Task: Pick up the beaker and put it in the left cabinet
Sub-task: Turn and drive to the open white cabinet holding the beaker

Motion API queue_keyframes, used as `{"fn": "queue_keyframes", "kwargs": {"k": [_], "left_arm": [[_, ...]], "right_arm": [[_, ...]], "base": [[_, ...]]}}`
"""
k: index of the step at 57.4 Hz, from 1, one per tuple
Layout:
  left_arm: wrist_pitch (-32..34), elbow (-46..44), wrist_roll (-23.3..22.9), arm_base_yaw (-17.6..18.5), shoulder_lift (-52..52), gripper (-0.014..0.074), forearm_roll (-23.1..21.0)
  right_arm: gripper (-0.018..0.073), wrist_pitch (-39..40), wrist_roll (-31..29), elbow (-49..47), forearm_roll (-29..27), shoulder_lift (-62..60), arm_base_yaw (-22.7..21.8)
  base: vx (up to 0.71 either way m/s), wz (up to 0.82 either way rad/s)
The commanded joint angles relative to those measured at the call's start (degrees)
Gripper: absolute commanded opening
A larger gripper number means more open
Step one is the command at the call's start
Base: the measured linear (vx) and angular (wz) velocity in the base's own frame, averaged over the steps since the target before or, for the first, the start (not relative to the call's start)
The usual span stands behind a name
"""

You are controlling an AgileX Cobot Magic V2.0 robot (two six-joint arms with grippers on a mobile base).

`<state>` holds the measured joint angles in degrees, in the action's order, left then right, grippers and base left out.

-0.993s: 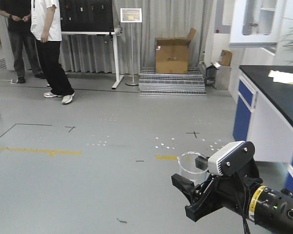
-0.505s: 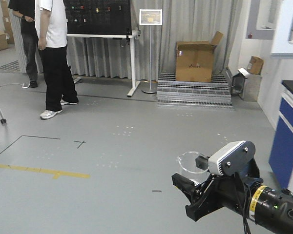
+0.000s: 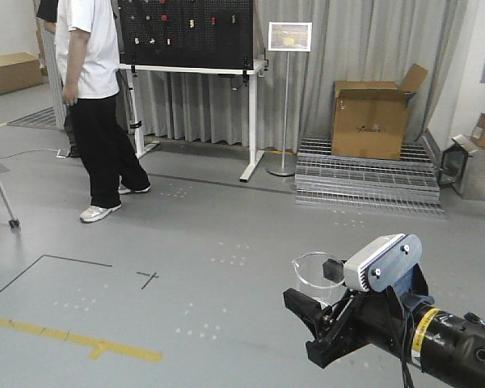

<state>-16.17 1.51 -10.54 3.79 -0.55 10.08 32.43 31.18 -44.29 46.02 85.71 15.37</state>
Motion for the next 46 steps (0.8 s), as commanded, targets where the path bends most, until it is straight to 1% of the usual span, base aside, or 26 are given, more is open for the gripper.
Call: {"fn": "queue_keyframes", "kwargs": {"k": [1,20,46], "left_arm": [[4.8,-0.5,-0.2,0.4,-1.0,0.0004,-0.1],[4.8,-0.5,-0.2,0.4,-1.0,0.0004,-0.1],[4.8,-0.5,-0.2,0.4,-1.0,0.0004,-0.1]], "right_arm": [[-0.0004,4.2,0.2,-1.7,-1.6,-2.1,-0.1],[-0.0004,4.2,0.2,-1.7,-1.5,-1.8,0.0],[-0.0004,4.1,0.2,-1.7,-1.5,-1.7,0.0]], "base": [[0.78,0.07],[0.77,-0.02],[0.76,-0.15]]}}
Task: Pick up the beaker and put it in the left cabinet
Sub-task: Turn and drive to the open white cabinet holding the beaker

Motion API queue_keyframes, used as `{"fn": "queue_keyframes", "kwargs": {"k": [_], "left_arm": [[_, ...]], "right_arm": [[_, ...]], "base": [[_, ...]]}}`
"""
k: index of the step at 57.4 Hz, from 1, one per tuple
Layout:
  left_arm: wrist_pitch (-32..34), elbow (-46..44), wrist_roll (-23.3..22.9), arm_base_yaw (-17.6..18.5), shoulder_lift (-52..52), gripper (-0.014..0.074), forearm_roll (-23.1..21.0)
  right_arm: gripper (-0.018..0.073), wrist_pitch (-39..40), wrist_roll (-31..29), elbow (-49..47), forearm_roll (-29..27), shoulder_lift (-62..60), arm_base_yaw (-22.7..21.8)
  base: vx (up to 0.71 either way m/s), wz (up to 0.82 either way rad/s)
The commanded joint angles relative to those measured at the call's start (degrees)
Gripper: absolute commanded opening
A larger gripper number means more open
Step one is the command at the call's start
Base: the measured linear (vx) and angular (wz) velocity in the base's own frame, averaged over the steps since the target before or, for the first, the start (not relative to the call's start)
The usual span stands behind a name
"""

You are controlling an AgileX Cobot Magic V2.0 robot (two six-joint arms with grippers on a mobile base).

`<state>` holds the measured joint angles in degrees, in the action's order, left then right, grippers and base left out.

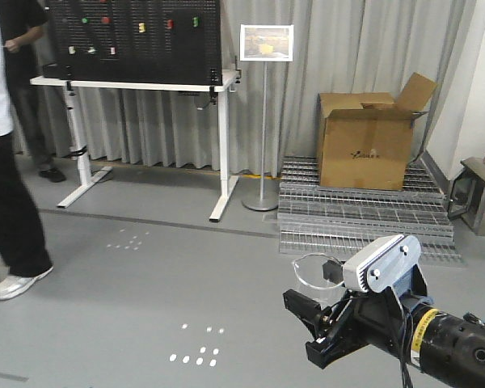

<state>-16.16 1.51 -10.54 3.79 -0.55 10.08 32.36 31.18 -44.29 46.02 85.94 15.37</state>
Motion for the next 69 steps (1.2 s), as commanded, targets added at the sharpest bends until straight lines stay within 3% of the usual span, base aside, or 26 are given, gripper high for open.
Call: {"fn": "queue_keyframes", "kwargs": {"k": [1,69], "left_arm": [[4.8,-0.5,-0.2,0.4,-1.0,0.0004,-0.1],[4.8,-0.5,-0.2,0.4,-1.0,0.0004,-0.1]], "right_arm": [[-0.0004,4.2,0.2,-1.7,-1.5,-2.0,0.0],[-0.0004,4.2,0.2,-1.7,-1.5,-2.0,0.0]], "base": [[0.75,-0.20],[0.72,-0.14]]}}
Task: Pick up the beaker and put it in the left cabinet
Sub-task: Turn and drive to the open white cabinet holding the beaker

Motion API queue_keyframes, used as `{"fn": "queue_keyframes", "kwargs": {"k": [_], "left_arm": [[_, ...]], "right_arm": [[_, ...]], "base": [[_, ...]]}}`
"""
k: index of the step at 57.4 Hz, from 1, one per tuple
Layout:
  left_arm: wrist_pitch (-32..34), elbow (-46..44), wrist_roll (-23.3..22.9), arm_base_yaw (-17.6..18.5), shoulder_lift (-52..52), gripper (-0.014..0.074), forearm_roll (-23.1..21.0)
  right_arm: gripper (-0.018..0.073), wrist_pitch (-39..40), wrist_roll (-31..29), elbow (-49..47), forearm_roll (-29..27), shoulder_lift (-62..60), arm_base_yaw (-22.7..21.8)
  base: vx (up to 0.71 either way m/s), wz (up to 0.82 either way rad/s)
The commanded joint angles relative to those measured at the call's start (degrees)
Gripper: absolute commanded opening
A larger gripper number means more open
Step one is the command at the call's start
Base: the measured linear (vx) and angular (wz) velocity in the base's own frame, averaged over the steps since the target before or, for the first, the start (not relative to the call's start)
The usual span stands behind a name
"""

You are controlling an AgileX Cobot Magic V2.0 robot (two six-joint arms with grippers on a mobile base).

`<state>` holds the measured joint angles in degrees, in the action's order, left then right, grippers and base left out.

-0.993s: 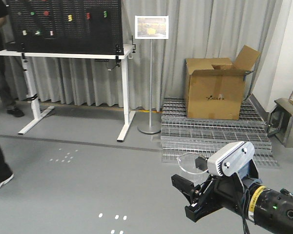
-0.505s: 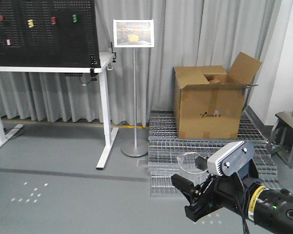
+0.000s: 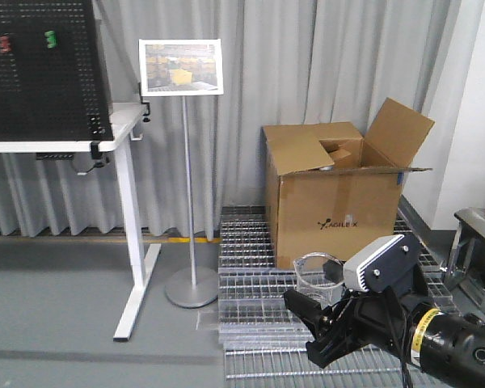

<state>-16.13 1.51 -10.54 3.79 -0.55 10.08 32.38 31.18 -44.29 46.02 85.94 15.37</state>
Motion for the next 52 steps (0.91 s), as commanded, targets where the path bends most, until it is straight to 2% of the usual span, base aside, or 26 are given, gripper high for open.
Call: {"fn": "queue_keyframes", "kwargs": {"k": [1,28,52], "left_arm": [[4.8,-0.5,-0.2,0.4,-1.0,0.0004,-0.1],[4.7,-0.5,-0.2,0.4,-1.1,0.0004,-0.1],[4.7,-0.5,-0.2,0.4,-1.1,0.0004,-0.1]], "right_arm": [[-0.0004,4.1,0.2,-1.7,-1.5,-2.0,0.0],[-0.0004,4.2,0.2,-1.7,-1.5,-2.0,0.0],[-0.0004,4.2,0.2,-1.7,-1.5,-2.0,0.0]], "base": [[0.59,-0.14],[0.52,-0.30],[0.37,-0.78]]}}
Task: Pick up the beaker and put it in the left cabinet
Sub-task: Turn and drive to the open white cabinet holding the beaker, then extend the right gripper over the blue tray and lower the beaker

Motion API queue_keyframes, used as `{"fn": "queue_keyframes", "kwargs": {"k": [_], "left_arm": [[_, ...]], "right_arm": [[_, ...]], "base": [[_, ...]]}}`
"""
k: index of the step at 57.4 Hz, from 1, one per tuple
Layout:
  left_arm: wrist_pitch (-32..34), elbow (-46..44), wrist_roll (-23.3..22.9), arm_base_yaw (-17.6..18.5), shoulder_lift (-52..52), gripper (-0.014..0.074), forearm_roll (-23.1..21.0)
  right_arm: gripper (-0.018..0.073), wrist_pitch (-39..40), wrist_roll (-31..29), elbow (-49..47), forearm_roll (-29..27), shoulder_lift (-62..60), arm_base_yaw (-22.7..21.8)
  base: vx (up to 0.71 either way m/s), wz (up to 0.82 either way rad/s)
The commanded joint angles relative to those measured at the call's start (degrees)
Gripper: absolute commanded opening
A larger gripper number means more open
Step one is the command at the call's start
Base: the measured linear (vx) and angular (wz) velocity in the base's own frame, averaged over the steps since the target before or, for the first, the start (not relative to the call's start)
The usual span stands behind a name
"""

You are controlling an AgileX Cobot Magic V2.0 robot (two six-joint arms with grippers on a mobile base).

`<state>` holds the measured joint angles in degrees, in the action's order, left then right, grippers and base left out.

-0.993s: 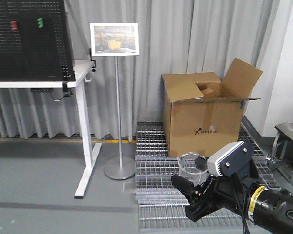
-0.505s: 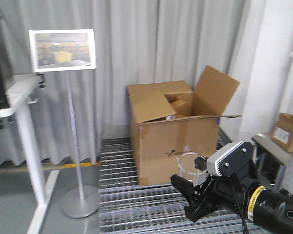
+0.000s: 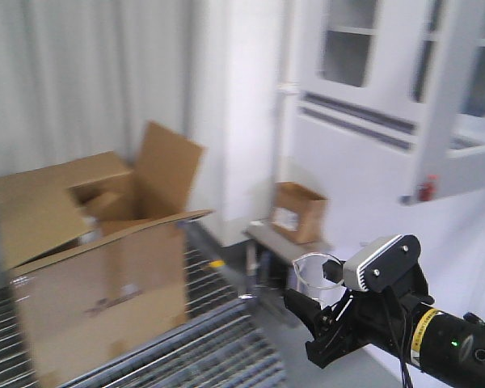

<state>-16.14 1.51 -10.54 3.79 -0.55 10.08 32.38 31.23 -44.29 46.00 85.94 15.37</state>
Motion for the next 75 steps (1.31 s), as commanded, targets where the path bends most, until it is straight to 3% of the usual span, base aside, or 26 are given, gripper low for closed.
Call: {"fn": "queue_keyframes", "kwargs": {"k": [1,36,75], "left_arm": [[4.8,-0.5,-0.2,0.4,-1.1,0.0004,-0.1],[4.8,-0.5,-0.2,0.4,-1.1,0.0004,-0.1],[4.8,-0.5,-0.2,0.4,-1.1,0.0004,-0.1]], "right_arm": [[-0.0004,4.2,0.1,-1.7,-1.5,-2.0,0.0],[-0.0004,4.2,0.1,-1.7,-1.5,-2.0,0.0],[-0.0004,4.2,0.1,-1.7,-1.5,-2.0,0.0]], "base": [[0.31,-1.05],[0.27,-0.90],[0.28,-0.38]]}}
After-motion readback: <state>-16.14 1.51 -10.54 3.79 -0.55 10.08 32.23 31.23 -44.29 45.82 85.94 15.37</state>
